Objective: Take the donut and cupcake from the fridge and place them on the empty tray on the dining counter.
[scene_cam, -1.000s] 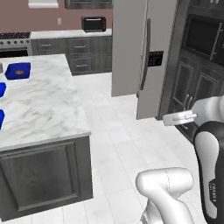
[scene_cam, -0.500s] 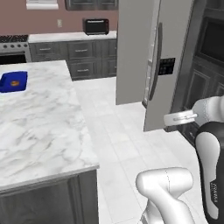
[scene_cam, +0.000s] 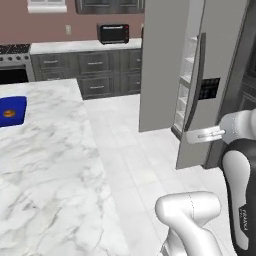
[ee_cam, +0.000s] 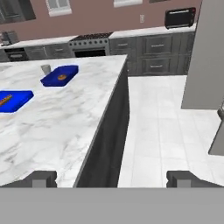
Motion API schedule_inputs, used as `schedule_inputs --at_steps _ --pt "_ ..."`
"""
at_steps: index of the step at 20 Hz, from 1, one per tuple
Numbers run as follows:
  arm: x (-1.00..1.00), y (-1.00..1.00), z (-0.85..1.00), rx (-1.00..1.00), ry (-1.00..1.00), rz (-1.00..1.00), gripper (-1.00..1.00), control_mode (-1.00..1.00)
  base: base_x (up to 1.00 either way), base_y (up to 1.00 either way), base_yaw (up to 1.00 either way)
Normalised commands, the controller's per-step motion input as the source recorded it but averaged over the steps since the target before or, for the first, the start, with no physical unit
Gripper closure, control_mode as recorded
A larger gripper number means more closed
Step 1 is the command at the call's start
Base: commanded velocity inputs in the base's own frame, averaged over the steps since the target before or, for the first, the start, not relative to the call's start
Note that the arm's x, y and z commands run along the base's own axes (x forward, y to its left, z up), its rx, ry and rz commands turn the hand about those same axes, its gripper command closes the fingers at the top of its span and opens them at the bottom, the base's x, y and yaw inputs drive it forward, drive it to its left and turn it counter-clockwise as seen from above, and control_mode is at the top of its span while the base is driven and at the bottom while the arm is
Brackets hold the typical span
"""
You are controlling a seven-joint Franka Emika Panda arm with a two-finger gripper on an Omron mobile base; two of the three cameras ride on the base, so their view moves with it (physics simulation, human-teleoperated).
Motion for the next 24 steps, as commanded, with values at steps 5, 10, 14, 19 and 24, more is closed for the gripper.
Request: schedule_inputs --at_steps 5,10,14,19,24 --pt "0.00 0.00 0.00 0.00 0.00 0.00 -1.00 1.00 1.00 -0.05 -0.01" --pt "0.00 0.00 0.00 0.00 0.00 0.00 -1.00 1.00 0.93 -0.10 -0.07" --pt "0.00 0.00 0.00 0.00 0.00 0.00 -1.00 1.00 0.85 -0.08 -0.11" --pt "0.00 0.00 0.00 0.00 0.00 0.00 -1.00 1.00 0.86 -0.05 -0.12" --pt "0.00 0.00 0.00 0.00 0.00 0.00 -1.00 1.00 0.76 0.00 -0.15"
